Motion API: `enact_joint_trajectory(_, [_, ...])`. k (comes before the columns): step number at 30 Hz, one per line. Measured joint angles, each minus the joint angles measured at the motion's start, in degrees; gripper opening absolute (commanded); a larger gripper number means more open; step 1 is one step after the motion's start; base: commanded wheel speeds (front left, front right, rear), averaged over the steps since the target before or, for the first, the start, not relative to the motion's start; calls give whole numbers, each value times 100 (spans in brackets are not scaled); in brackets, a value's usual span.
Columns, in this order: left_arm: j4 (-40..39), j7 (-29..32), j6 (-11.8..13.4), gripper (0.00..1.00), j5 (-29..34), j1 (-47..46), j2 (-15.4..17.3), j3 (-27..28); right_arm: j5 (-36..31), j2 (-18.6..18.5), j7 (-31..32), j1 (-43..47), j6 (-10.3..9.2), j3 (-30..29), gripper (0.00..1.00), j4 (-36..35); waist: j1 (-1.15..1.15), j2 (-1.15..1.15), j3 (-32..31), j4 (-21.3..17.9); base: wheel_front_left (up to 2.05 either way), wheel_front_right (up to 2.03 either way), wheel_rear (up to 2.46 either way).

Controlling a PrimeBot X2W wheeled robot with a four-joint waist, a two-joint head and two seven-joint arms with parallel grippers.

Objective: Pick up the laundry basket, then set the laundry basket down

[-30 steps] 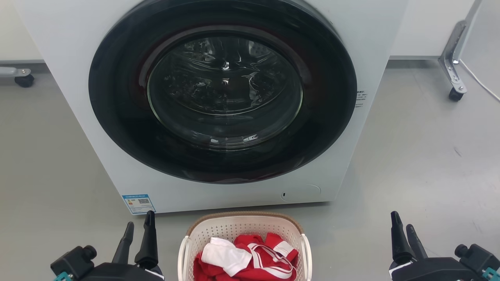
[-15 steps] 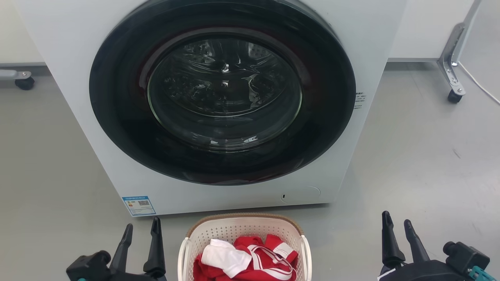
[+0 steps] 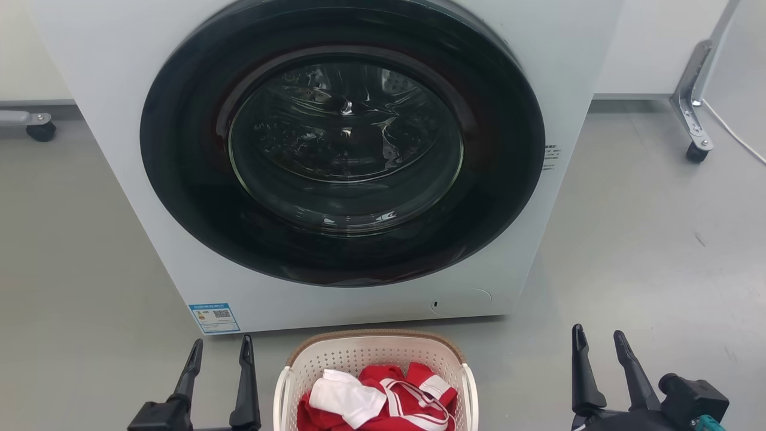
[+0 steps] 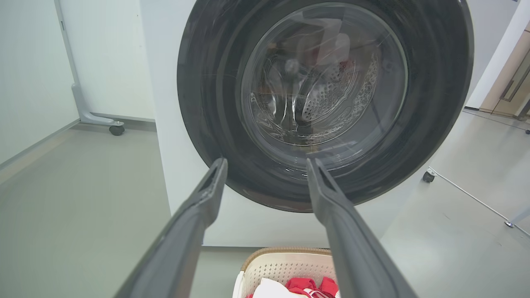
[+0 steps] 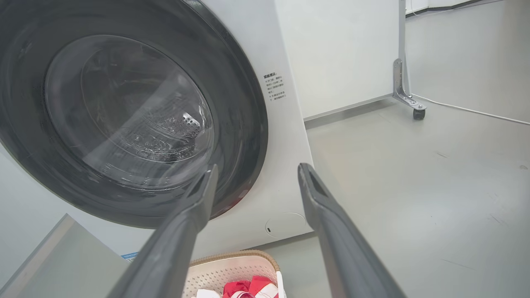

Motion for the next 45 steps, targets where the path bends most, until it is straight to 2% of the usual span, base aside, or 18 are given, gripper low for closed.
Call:
enact_joint_trajectory(18, [-377,-402,256,100,1663,207,-1,-226,-1647,-5,-407,148,-258,271,100,-343,0,0,-19,-4,0,0,0])
enact_joint_trajectory(45, [-375,-402,256,100,1667,237,-14,-247,-1667,-4,-419,210,-272,256,100,-350,0,0,6,-13,0,0,0])
